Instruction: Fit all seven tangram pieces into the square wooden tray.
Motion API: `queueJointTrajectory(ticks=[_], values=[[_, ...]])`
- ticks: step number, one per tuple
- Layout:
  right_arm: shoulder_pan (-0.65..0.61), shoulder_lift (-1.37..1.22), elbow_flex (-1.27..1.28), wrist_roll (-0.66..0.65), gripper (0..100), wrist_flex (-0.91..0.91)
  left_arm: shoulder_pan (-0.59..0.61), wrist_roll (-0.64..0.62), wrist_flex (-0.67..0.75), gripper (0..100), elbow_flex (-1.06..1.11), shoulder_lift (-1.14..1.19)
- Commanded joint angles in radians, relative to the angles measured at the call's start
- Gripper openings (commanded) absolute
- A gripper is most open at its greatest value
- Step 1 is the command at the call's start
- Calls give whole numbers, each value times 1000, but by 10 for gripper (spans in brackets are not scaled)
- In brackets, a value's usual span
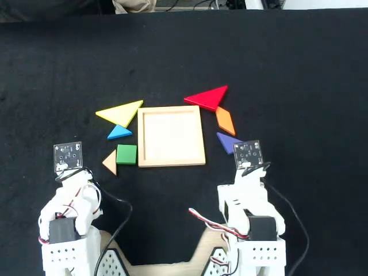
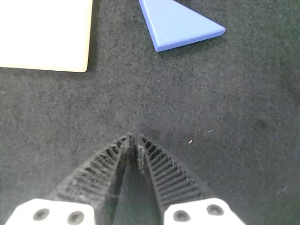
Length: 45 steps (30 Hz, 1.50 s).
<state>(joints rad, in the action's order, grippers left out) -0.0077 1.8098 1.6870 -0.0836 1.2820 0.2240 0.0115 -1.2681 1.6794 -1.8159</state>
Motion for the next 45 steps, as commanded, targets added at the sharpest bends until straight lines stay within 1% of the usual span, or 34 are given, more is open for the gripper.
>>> queueJointTrajectory(ticks=[1,14,15,17,19,21,24,27,30,33,35,39,42,45], values=[[14,59,-2,-11,11,9,7,-3,-5,30,19,-3],[9,61,-2,-8,11,9,-2,3,11,30,16,-8],[14,59,-2,-9,11,11,-7,3,54,30,4,-8],[5,64,-2,-12,11,9,-13,-3,189,30,-16,-8],[-35,64,-2,-5,11,9,-7,3,331,30,-16,-8],[-61,67,-12,-12,11,-32,-7,3,437,30,-13,-6],[-29,67,-79,-14,11,-155,-15,5,471,30,-25,-8],[14,67,-166,-23,11,-298,-8,-3,522,30,-114,-8],[17,65,-280,-140,11,-451,-18,-5,512,30,-286,-2],[15,59,-386,-250,11,-474,-18,-5,450,30,-432,0],[15,56,-435,-275,11,-474,-21,-5,428,30,-489,9],[14,36,-487,-273,13,-446,-88,-2,427,30,-542,144],[-21,-62,-542,-273,52,-417,-142,2,422,30,-624,364],[-32,-234,-628,-273,93,-416,-140,3,420,30,-745,638]])
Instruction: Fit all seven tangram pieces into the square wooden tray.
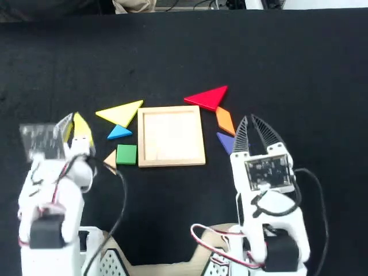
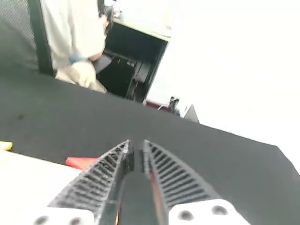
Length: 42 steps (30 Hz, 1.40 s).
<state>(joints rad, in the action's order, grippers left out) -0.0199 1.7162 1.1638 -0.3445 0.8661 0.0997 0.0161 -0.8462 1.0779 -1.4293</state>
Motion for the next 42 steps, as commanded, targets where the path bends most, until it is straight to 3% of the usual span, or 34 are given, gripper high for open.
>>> queueJointTrajectory(ticks=[1,6,11,17,24,29,33,42], values=[[-20,-206,-145,-15,99,5,-16,0,-2,31,-173,334],[-20,-624,-438,-20,103,114,-13,38,57,117,-289,733],[-20,-1129,-874,-49,103,299,48,34,146,123,-357,990],[-37,-1692,-1435,-226,103,537,58,34,199,124,-354,1059],[-35,-2138,-1923,-525,104,692,61,32,345,187,-242,1060],[-38,-2333,-2101,-767,227,784,65,32,453,188,-163,1059],[-41,-2440,-2184,-885,336,795,58,32,473,188,-156,1068],[-48,-2684,-2273,-999,342,717,59,31,474,188,-156,1068]])
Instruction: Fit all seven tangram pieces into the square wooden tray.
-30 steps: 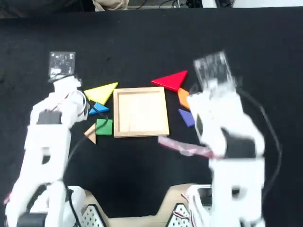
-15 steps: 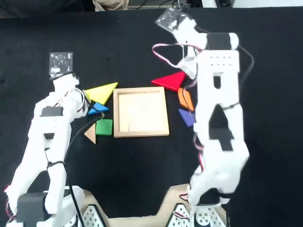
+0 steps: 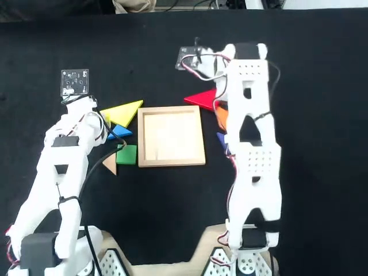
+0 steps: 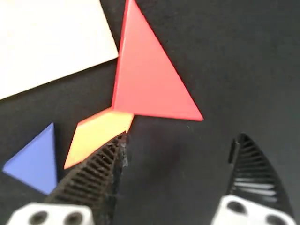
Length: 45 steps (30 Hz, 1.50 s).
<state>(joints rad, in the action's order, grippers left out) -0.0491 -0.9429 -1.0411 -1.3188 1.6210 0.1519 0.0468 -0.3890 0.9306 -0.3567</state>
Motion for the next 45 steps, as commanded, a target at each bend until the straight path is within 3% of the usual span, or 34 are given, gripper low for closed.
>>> queueJointTrajectory(ticks=[1,9,16,34,45], values=[[-26,-47,-85,-25,342,-44,7,-11,17,188,-8,-5],[-72,-114,-271,-28,342,110,13,-55,34,191,-12,-5],[-86,-223,-291,-28,342,34,77,-195,68,192,-4,-6],[-54,-321,-641,-25,343,141,84,-193,68,192,-5,-5],[-54,-389,-604,-29,340,55,88,-193,130,191,19,-3]])
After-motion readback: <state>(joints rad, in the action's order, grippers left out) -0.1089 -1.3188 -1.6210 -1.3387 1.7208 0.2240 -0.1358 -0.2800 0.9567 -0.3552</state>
